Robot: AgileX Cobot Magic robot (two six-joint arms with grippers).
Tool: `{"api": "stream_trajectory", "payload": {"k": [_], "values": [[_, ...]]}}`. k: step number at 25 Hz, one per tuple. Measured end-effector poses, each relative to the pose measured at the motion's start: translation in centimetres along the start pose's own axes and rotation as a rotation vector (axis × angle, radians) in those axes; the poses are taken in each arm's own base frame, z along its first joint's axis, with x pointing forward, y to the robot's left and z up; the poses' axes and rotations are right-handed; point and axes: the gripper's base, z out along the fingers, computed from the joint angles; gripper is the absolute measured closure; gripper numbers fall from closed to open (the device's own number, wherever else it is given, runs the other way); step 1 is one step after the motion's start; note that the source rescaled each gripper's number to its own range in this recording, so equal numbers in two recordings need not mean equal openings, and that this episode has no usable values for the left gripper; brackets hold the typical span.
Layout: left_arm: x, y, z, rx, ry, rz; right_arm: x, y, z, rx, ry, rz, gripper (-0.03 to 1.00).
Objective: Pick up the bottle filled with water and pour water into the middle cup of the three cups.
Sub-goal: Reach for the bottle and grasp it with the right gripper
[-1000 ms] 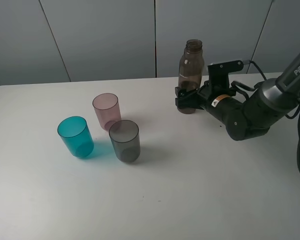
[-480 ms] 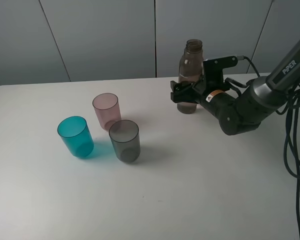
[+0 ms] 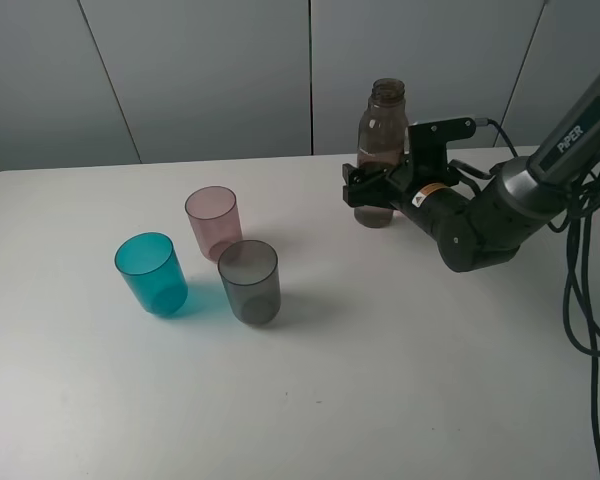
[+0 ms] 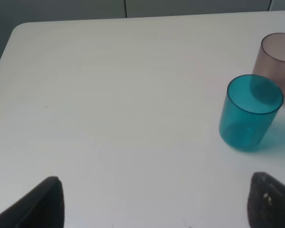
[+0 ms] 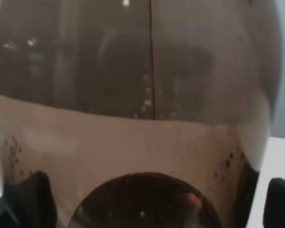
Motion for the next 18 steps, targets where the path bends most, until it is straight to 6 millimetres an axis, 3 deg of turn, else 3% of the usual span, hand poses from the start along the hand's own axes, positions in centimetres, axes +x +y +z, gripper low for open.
{"api": "stream_trajectory", "payload": {"k": [18], "values": [[0.0,0.0,0.0,0.0,0.0,0.0,-0.09,0.31,1.14,-0.024,-0.037,0.004,-0.03]]}}
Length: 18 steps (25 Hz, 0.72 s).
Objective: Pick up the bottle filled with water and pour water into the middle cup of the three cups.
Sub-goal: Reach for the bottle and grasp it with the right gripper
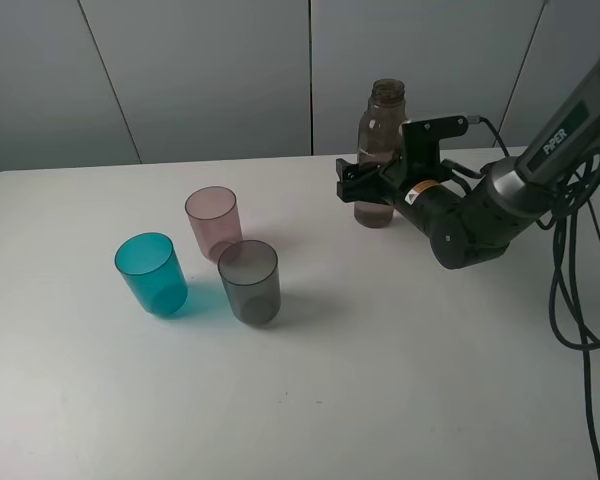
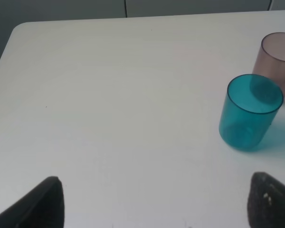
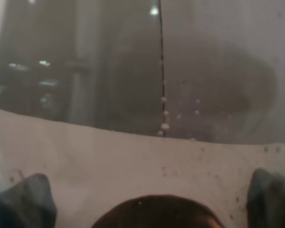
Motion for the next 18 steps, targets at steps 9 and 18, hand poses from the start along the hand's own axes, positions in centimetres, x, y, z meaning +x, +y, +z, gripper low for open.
{"api": "stream_trajectory", "payload": {"k": [9,18], "values": [[0.0,0.0,0.0,0.0,0.0,0.0,0.0,0.32,-0.01,-0.038,0.0,-0.026,-0.03],[0.0,0.0,0.0,0.0,0.0,0.0,0.0,0.27,0.0,-0.038,0.0,-0.027,-0.03]]}}
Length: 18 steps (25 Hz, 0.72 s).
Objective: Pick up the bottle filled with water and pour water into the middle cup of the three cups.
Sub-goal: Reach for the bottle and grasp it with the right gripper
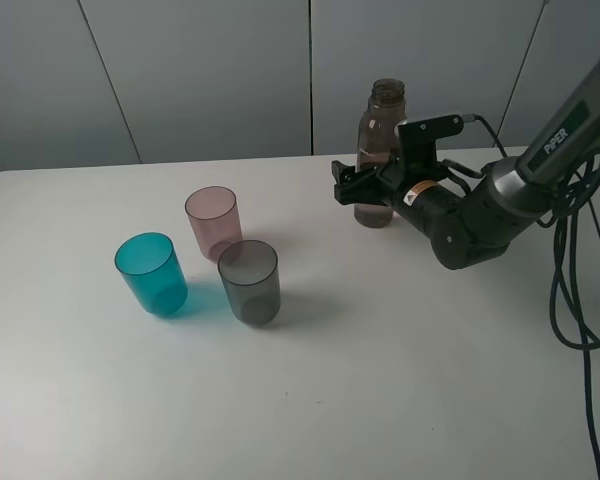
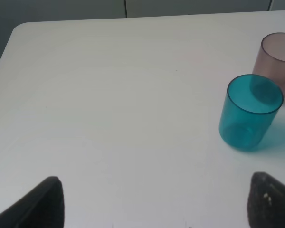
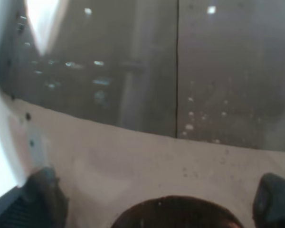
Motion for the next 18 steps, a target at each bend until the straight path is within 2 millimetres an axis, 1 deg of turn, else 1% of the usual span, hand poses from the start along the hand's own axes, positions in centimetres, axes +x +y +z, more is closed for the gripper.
{"api": "stream_trajectory", "payload": {"k": [2,3,4,5,6,7,8,18], "values": [[0.0,0.0,0.0,0.0,0.0,0.0,0.0,0.0,0.0,0.0,0.0,0.0,-0.03],[0.0,0.0,0.0,0.0,0.0,0.0,0.0,0.0,0.0,0.0,0.0,0.0,0.05],[0.0,0.0,0.0,0.0,0.0,0.0,0.0,0.0,0.0,0.0,0.0,0.0,0.26],[0.0,0.0,0.0,0.0,0.0,0.0,0.0,-0.01,0.0,0.002,0.0,-0.001,0.58],[0.0,0.0,0.0,0.0,0.0,0.0,-0.01,-0.12,0.0,0.005,0.0,0.001,0.92],[0.0,0.0,0.0,0.0,0.0,0.0,-0.01,-0.12,0.0,0.005,0.0,-0.001,0.95],[0.0,0.0,0.0,0.0,0.0,0.0,-0.01,-0.12,0.0,0.005,0.0,-0.004,0.96],[0.0,0.0,0.0,0.0,0.0,-0.002,-0.01,-0.11,0.04,0.005,0.002,-0.006,0.96]]}}
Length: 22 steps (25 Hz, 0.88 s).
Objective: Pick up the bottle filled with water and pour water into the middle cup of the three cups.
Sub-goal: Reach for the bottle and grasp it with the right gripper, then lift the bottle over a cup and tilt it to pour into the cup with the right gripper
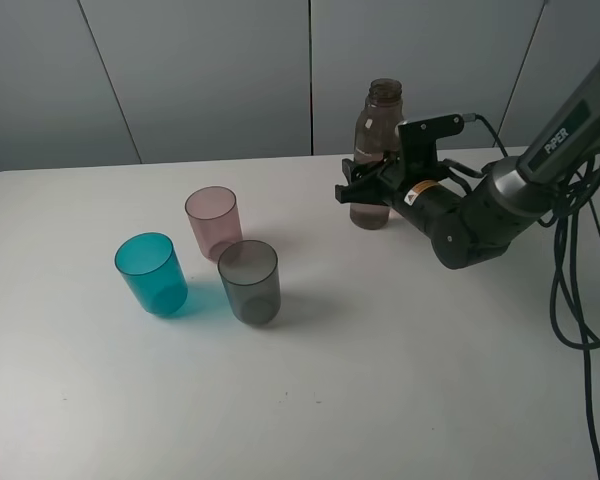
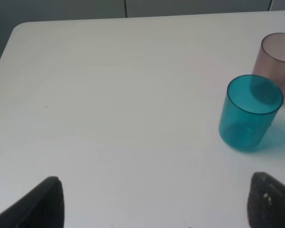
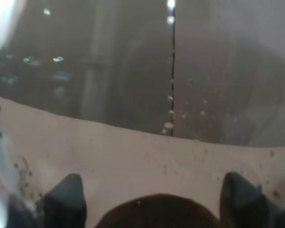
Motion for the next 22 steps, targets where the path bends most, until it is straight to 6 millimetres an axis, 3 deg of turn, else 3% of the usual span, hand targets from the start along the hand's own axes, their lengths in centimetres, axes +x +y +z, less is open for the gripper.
{"api": "stream_trajectory", "payload": {"k": [9,16,22], "values": [[0.0,0.0,0.0,0.0,0.0,0.0,-0.7,0.6,-0.1,0.004,0.03,-0.053,0.96],[0.0,0.0,0.0,0.0,0.0,0.0,-3.0,4.0,-0.8,-0.015,-0.019,-0.177,0.96],[0.0,0.0,0.0,0.0,0.0,0.0,-3.1,6.8,-1.1,-0.079,-0.03,-0.269,0.96]]}}
